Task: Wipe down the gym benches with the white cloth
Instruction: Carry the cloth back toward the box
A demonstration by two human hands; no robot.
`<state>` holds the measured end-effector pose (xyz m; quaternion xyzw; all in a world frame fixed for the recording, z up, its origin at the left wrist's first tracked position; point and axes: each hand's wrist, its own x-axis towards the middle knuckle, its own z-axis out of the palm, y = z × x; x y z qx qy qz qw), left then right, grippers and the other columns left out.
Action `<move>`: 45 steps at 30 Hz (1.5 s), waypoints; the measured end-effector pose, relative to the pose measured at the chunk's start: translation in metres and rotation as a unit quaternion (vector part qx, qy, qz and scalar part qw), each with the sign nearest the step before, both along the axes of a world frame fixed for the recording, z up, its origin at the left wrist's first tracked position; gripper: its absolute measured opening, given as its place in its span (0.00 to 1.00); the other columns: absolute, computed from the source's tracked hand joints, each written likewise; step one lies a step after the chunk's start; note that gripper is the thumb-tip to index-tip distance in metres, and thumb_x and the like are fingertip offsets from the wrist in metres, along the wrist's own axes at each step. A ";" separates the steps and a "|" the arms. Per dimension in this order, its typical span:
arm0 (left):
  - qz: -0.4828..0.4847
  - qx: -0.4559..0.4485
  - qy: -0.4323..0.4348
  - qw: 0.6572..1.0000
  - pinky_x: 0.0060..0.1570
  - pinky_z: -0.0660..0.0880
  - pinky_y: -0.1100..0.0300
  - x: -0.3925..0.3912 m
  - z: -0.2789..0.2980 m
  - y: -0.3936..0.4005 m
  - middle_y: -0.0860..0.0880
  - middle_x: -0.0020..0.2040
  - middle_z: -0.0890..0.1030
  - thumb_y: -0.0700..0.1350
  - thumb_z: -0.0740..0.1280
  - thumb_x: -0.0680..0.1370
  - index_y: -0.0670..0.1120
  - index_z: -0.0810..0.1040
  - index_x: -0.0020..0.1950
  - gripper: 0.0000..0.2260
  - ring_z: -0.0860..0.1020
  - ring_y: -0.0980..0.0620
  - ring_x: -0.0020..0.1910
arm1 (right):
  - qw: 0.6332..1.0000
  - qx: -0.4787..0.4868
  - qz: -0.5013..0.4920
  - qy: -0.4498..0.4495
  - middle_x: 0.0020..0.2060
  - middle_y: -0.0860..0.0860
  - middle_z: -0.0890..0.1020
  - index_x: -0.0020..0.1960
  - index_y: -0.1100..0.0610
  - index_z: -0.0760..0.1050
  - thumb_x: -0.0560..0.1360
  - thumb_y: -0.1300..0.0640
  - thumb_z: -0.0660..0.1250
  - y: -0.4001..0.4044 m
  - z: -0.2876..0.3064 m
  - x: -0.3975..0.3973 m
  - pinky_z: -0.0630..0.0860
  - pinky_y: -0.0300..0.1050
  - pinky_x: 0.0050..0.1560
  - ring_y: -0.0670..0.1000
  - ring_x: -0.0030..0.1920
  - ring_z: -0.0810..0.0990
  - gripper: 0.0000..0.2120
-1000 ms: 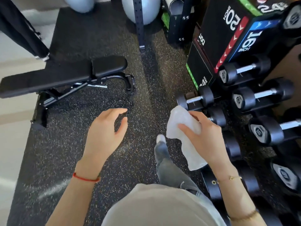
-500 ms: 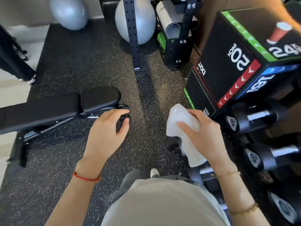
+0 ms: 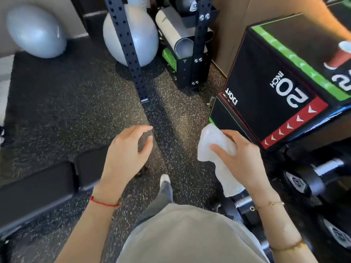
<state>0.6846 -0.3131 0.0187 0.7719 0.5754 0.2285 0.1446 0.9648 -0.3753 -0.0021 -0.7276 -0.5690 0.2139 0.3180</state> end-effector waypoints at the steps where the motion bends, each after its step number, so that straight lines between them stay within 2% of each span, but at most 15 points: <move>1: -0.010 0.001 0.003 1.000 0.57 0.77 0.54 -0.002 0.002 0.024 0.52 0.59 0.81 0.47 0.64 0.80 0.50 0.78 0.63 0.12 0.79 0.52 0.57 | 1.000 0.001 -0.009 0.002 0.50 0.40 0.82 0.63 0.44 0.74 0.71 0.37 0.69 0.017 0.001 -0.003 0.72 0.33 0.42 0.41 0.47 0.79 0.23; 4: -0.046 0.005 0.014 0.999 0.54 0.76 0.56 -0.005 0.008 0.100 0.53 0.58 0.81 0.48 0.64 0.80 0.50 0.78 0.63 0.12 0.79 0.52 0.55 | 0.999 0.006 -0.044 0.011 0.50 0.38 0.82 0.63 0.43 0.74 0.70 0.35 0.68 0.075 0.003 -0.010 0.72 0.27 0.41 0.37 0.47 0.77 0.24; 8: -0.097 -0.003 0.029 0.995 0.55 0.76 0.55 0.005 0.014 0.189 0.53 0.59 0.81 0.48 0.64 0.79 0.50 0.78 0.63 0.13 0.79 0.52 0.56 | 0.996 0.008 -0.092 0.007 0.52 0.40 0.82 0.63 0.44 0.74 0.70 0.35 0.68 0.135 0.006 -0.014 0.69 0.25 0.43 0.40 0.50 0.78 0.25; 10: -0.123 -0.005 0.034 0.992 0.55 0.75 0.57 0.014 0.017 0.226 0.53 0.59 0.81 0.48 0.64 0.79 0.50 0.78 0.63 0.13 0.79 0.52 0.56 | 0.993 0.005 -0.119 0.010 0.52 0.39 0.81 0.62 0.44 0.74 0.71 0.36 0.68 0.157 0.007 -0.013 0.69 0.25 0.42 0.39 0.50 0.77 0.23; 12: -0.153 0.000 0.036 0.988 0.55 0.74 0.60 0.026 0.018 0.261 0.53 0.59 0.81 0.49 0.65 0.79 0.50 0.78 0.63 0.13 0.79 0.53 0.57 | 0.989 0.004 -0.147 0.008 0.51 0.39 0.81 0.61 0.42 0.74 0.71 0.37 0.69 0.180 0.006 -0.009 0.70 0.29 0.43 0.39 0.49 0.77 0.21; 14: -0.182 0.001 0.033 0.983 0.55 0.73 0.63 0.043 0.017 0.296 0.54 0.59 0.81 0.49 0.65 0.79 0.50 0.78 0.63 0.13 0.79 0.55 0.58 | 0.985 0.001 -0.173 0.008 0.52 0.40 0.81 0.60 0.41 0.73 0.71 0.38 0.70 0.203 0.003 0.000 0.72 0.39 0.46 0.43 0.51 0.78 0.20; 18: -0.225 -0.005 0.043 0.974 0.56 0.72 0.64 0.086 0.011 0.361 0.54 0.61 0.81 0.50 0.64 0.80 0.50 0.77 0.64 0.14 0.79 0.56 0.58 | 0.975 0.010 -0.222 0.018 0.49 0.38 0.80 0.58 0.41 0.73 0.71 0.38 0.71 0.248 -0.004 0.026 0.71 0.38 0.46 0.40 0.48 0.77 0.18; 22: -0.262 -0.005 0.035 0.965 0.57 0.73 0.65 0.147 0.005 0.428 0.53 0.61 0.81 0.49 0.64 0.80 0.49 0.78 0.64 0.14 0.79 0.56 0.58 | 0.967 0.008 -0.252 0.022 0.51 0.41 0.82 0.59 0.44 0.75 0.71 0.40 0.71 0.301 -0.009 0.070 0.74 0.41 0.49 0.43 0.49 0.78 0.19; 27: -0.317 0.013 0.021 0.948 0.57 0.77 0.59 0.252 0.013 0.518 0.53 0.60 0.81 0.49 0.64 0.79 0.49 0.78 0.63 0.14 0.79 0.54 0.58 | 0.951 0.007 -0.309 0.008 0.51 0.41 0.81 0.60 0.44 0.75 0.72 0.41 0.71 0.370 -0.008 0.152 0.76 0.43 0.48 0.45 0.49 0.78 0.19; 31: -0.360 0.030 0.013 0.932 0.58 0.72 0.64 0.347 0.027 0.587 0.55 0.61 0.80 0.49 0.64 0.80 0.51 0.78 0.64 0.14 0.77 0.57 0.60 | 0.936 0.011 -0.353 -0.014 0.50 0.41 0.81 0.60 0.43 0.75 0.72 0.40 0.71 0.427 0.000 0.227 0.70 0.39 0.43 0.45 0.48 0.78 0.18; 33: -0.379 0.036 0.015 0.924 0.59 0.69 0.66 0.390 0.032 0.617 0.56 0.62 0.80 0.50 0.63 0.80 0.52 0.77 0.64 0.14 0.76 0.58 0.61 | 0.928 0.012 -0.373 -0.023 0.50 0.42 0.81 0.60 0.44 0.75 0.72 0.40 0.72 0.455 0.005 0.262 0.69 0.41 0.44 0.47 0.48 0.78 0.19; 36: -0.409 0.037 0.018 0.912 0.62 0.69 0.65 0.442 0.037 0.654 0.56 0.62 0.80 0.49 0.63 0.80 0.51 0.77 0.65 0.14 0.76 0.57 0.62 | 0.921 0.003 -0.386 -0.046 0.50 0.44 0.82 0.60 0.48 0.77 0.72 0.41 0.72 0.494 0.011 0.306 0.67 0.42 0.45 0.50 0.49 0.78 0.20; 40: -0.449 0.027 0.008 0.893 0.61 0.71 0.63 0.496 0.036 0.696 0.55 0.60 0.81 0.48 0.65 0.79 0.50 0.78 0.63 0.13 0.77 0.56 0.60 | 0.904 0.011 -0.426 -0.035 0.46 0.41 0.77 0.58 0.48 0.77 0.72 0.43 0.73 0.535 0.009 0.352 0.63 0.39 0.43 0.47 0.46 0.74 0.17; 45: -0.518 0.011 0.005 0.856 0.60 0.75 0.57 0.556 0.025 0.744 0.54 0.59 0.81 0.46 0.66 0.79 0.49 0.79 0.62 0.12 0.78 0.54 0.60 | 0.895 -0.024 -0.446 -0.016 0.51 0.43 0.79 0.62 0.47 0.77 0.73 0.44 0.73 0.573 -0.009 0.395 0.71 0.45 0.49 0.49 0.52 0.76 0.19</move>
